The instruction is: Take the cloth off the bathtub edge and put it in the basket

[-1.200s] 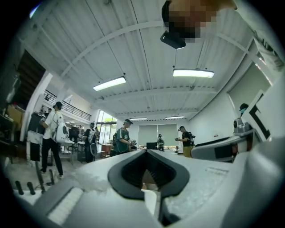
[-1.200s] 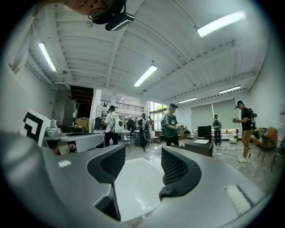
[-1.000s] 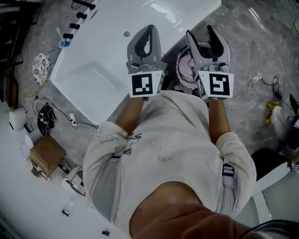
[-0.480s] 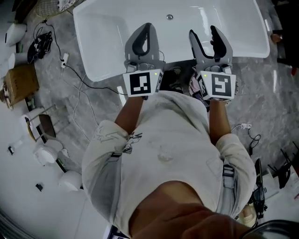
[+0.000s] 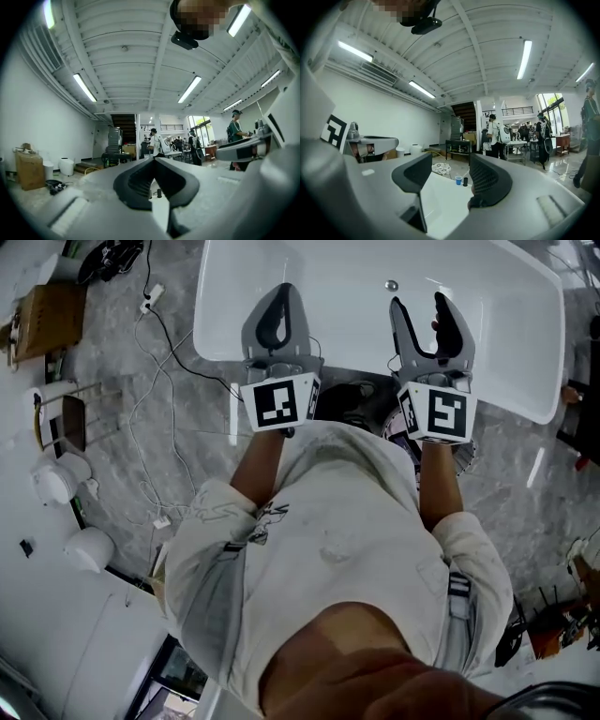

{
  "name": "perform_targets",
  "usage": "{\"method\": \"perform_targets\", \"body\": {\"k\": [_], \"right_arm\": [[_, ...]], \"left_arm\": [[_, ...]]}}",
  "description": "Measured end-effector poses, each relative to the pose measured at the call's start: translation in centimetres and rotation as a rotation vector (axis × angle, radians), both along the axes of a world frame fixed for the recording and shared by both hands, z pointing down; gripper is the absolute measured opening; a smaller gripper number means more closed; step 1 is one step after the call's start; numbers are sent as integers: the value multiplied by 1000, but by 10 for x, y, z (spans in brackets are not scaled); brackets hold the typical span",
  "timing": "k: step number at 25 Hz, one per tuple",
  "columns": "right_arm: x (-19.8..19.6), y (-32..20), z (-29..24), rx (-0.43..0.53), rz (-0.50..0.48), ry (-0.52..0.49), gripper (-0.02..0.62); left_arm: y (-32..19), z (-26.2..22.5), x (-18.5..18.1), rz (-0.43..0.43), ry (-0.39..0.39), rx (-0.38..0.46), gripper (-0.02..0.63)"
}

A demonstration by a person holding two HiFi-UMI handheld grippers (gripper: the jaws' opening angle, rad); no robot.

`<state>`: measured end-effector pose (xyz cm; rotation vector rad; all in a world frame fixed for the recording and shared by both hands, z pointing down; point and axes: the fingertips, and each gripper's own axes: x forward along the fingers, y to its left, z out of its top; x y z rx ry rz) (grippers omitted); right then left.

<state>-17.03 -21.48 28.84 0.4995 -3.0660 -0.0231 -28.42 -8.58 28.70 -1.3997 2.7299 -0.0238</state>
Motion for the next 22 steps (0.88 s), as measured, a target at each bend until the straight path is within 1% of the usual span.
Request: {"method": "perform_targets", "body": {"k": [3, 6, 9, 13, 15, 17, 22], "right_arm": [[-6, 4, 3, 16, -25, 8, 256], [-8, 7, 6, 18, -32, 12, 242], [-6, 6, 7, 16, -23, 10, 184], [0, 0, 8, 40, -2, 31, 104], [2, -4, 9, 47, 7, 37, 42], [4, -7, 10, 45, 14, 37, 8], [6, -5, 10, 48, 18, 44, 3]], "left_arm": [[10, 2, -6, -46, 2, 5, 2], [17, 1, -10, -64, 4, 19, 2], [21, 1, -10, -67, -1, 15, 2], [19, -3, -8, -70, -2, 17, 2], [17, -3, -7, -71, -3, 18, 2], [16, -2, -7, -73, -2, 20, 2], [19, -6, -8, -75, -4, 27, 2]]}}
